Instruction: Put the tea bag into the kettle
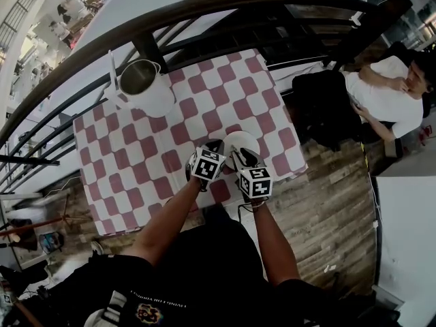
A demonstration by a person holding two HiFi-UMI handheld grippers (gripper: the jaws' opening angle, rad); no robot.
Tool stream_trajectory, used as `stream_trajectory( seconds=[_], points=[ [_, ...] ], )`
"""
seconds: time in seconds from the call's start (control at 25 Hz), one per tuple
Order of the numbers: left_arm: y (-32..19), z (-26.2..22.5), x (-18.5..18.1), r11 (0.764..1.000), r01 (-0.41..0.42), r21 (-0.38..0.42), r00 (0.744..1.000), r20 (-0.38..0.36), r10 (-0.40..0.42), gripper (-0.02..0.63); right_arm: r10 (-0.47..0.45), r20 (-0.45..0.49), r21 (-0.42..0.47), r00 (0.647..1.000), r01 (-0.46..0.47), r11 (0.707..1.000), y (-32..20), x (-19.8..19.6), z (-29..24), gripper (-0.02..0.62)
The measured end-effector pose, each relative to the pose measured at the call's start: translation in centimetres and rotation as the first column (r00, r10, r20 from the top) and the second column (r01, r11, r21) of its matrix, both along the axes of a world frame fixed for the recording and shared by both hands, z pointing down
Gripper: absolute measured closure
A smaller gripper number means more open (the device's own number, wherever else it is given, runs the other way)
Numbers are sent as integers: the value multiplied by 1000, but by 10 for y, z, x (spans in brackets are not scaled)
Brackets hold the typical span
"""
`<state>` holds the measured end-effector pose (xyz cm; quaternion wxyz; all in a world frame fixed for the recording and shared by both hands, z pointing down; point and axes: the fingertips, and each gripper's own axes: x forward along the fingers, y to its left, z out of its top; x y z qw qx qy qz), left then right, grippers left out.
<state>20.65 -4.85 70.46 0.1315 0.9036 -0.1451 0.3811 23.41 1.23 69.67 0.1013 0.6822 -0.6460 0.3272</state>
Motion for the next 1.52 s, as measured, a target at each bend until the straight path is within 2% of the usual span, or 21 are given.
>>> stream_trajectory(
  seconds=[0.76,1.0,1.36,1.4,1.48,1.52],
  points=[
    [12,16,1,999,-14,-34,1000,22,15,607,-68,-21,-60,997,67,996,6,-15,21,474],
    [9,16,-4,999,-6,-32,1000,30,6,606,-122,-58,-82,991,117,990,2,-21,24,474],
    [7,18,-7,999,7,-40,999,36,-5,607,-155,-98,-160,983,138,977,-2,-23,33,474],
    [7,17,-7,999,8,-38,999,35,-7,607,-156,-115,-175,981,134,975,-1,-22,34,482],
    [5,17,-6,999,9,-35,999,32,-8,607,-151,-155,-196,976,120,973,-1,-16,36,580],
    [5,16,-6,999,9,-34,1000,29,-8,606,-146,-159,-200,976,113,973,-1,-14,36,580]
  ],
)
